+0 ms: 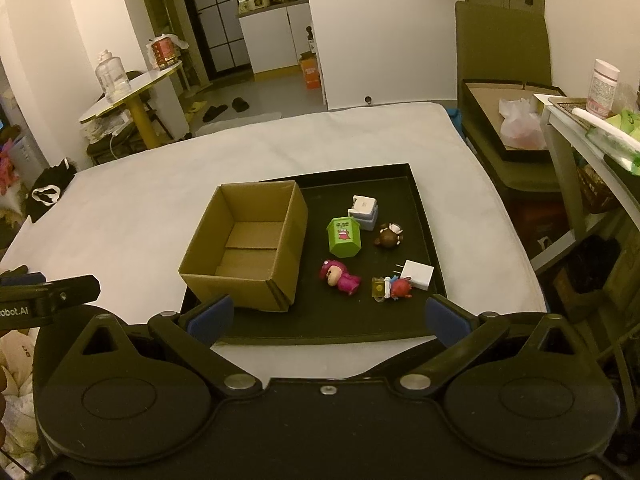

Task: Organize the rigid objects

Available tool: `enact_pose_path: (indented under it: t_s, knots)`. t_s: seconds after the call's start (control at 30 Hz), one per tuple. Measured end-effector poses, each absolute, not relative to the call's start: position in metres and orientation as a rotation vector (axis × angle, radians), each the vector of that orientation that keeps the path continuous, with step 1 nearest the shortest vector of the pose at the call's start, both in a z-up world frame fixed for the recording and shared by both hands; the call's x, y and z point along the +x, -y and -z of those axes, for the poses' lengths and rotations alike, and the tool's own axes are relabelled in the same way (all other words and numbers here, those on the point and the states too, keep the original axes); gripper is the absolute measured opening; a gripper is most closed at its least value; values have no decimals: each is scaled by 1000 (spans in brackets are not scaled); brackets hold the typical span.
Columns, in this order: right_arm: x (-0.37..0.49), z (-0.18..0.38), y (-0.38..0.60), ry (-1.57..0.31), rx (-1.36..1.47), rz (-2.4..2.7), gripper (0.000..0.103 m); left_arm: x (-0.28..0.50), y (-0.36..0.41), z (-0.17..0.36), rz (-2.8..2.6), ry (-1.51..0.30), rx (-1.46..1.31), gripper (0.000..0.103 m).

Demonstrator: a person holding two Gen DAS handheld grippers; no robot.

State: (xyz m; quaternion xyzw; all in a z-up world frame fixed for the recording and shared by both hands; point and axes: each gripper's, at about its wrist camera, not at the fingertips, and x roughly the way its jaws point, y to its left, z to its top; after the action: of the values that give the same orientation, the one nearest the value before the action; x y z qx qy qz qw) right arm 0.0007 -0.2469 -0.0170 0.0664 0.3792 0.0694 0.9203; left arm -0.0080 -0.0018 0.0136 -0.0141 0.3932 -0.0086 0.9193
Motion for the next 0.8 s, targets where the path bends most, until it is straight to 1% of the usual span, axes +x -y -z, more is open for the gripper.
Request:
enact_pose_path:
  t_s: [0.53,0.8]
  knots:
    - [8,21,250,-796,139,-121,103,1,5,-5,25,-828,-2,102]
    - [24,36,258,-814,160,-98,103,20,1,8,2,-851,6,102]
